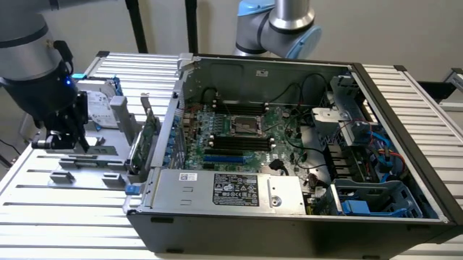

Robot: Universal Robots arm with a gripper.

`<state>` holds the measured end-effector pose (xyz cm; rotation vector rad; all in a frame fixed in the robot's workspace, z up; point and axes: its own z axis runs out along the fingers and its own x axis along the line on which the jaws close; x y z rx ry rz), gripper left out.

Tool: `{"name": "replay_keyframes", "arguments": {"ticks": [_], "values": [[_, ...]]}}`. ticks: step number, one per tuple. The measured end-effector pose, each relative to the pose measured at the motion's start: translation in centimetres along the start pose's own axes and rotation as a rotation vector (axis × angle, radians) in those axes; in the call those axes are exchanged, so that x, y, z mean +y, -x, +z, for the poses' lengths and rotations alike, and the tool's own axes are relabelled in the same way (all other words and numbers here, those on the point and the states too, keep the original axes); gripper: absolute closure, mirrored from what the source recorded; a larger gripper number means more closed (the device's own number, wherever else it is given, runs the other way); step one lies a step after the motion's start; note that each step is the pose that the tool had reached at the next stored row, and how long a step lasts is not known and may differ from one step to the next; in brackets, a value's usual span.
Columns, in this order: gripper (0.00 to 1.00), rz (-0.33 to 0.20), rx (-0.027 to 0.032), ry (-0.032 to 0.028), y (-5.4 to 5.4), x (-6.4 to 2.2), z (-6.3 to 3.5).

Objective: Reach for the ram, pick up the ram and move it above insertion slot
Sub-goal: 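Pick up the ram and move it above insertion slot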

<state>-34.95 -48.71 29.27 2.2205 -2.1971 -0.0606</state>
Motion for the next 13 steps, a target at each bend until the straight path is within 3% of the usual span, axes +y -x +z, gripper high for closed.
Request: {"name": "replay_keyframes", "arguments": {"ticks": [13], "values": [[0.86,-0.007,-0.0087,0.0058,0.0,-4.33,-6.09]]}}
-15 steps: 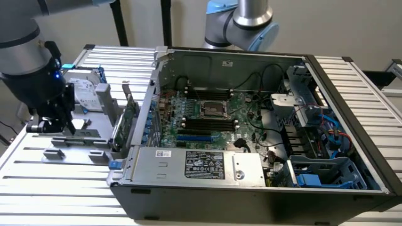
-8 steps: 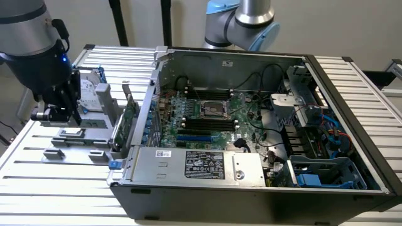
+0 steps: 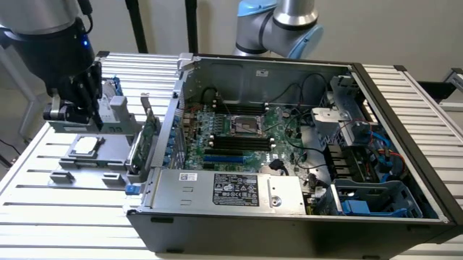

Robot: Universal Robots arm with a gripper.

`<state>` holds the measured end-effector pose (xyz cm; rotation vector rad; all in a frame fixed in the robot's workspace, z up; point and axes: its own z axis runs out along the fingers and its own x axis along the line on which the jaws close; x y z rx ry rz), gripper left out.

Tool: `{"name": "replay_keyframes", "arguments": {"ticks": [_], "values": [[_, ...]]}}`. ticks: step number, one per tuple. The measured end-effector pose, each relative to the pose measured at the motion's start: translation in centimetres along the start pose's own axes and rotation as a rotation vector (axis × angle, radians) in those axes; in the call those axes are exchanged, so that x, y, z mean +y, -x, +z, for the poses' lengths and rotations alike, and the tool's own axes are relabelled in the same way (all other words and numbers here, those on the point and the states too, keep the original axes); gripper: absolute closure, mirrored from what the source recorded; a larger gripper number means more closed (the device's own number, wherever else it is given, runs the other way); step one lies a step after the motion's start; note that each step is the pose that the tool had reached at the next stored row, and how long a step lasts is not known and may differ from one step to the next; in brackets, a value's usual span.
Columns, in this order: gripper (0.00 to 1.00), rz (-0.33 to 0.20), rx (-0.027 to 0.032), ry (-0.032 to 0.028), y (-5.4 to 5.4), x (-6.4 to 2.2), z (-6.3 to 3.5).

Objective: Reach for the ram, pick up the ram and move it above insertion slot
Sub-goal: 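Pick up the ram and move it above insertion slot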

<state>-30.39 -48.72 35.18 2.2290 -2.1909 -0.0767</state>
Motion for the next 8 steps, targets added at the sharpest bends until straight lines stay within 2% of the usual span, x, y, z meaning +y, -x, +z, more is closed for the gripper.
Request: {"name": "replay_keyframes", "arguments": {"ticks": [5,8], "values": [[0.86,-0.003,-0.0038,0.0048,0.0,-2.07,-2.35],[0.86,-0.005,-0.0094,0.0053,0.0,-3.39,-3.07]]}}
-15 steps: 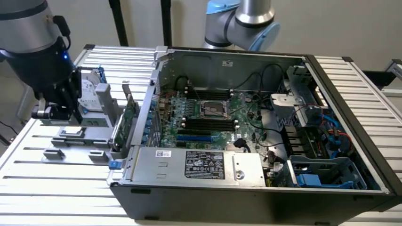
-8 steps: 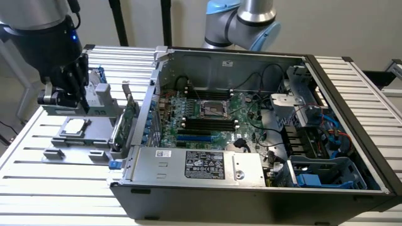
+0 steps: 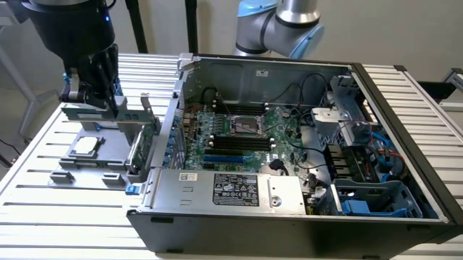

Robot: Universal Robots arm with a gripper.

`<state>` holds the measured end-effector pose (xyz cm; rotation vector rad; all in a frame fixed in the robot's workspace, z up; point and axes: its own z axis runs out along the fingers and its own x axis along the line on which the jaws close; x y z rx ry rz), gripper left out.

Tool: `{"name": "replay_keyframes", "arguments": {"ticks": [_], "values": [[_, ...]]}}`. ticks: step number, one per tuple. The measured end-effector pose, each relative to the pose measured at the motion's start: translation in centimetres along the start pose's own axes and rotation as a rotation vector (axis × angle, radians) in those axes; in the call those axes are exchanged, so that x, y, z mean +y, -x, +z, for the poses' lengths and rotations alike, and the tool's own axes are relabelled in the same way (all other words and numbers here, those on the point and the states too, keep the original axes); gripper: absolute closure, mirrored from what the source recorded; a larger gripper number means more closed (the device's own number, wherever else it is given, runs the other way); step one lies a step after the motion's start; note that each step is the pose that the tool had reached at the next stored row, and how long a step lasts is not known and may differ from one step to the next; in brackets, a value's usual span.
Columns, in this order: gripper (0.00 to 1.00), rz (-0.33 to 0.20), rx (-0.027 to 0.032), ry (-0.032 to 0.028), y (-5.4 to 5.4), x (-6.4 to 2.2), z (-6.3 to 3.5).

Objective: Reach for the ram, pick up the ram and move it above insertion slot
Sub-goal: 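Pick up the ram and move it above insertion slot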

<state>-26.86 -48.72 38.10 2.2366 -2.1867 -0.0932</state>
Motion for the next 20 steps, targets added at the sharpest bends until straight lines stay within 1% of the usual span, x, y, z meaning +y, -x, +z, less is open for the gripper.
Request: {"name": "replay_keyframes", "arguments": {"ticks": [3,20], "values": [[0.86,-0.002,-0.0068,0.0,0.0,-1.35,-0.23],[0.86,-0.013,-0.0519,-0.0007,-0.3,-9.05,-0.79]]}}
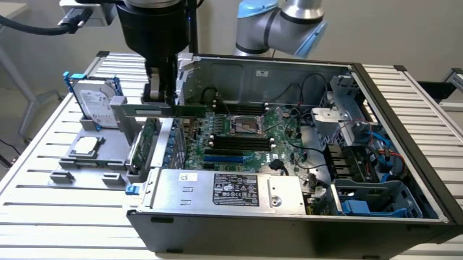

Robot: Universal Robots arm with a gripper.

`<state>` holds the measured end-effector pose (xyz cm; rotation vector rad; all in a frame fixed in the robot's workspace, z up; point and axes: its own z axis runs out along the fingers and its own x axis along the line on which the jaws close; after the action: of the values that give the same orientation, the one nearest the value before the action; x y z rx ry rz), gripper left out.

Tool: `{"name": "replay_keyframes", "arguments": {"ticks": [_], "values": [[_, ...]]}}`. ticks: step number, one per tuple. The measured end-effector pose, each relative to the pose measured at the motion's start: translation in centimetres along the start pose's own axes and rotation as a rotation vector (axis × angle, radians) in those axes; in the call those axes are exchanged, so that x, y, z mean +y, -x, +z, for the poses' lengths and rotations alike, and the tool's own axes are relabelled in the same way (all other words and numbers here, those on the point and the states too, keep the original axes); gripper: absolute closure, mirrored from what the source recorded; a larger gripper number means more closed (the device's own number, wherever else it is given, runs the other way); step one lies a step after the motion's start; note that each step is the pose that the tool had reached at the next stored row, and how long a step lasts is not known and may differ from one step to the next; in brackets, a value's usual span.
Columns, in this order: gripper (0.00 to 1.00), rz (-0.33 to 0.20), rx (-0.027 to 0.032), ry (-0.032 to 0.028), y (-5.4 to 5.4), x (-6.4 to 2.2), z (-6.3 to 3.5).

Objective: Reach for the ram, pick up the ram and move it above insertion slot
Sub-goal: 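Pick up the ram and move it above insertion slot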

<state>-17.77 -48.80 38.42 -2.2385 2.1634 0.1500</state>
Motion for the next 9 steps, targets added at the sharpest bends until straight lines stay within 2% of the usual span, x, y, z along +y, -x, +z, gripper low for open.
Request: {"name": "replay_keyframes", "arguments": {"ticks": [5,9], "values": [[0.86,-0.003,-0.0123,-0.0003,-0.1,-2.27,-0.14],[0.86,-0.005,-0.0167,-0.0002,-0.2,-4.12,-0.25]]}}
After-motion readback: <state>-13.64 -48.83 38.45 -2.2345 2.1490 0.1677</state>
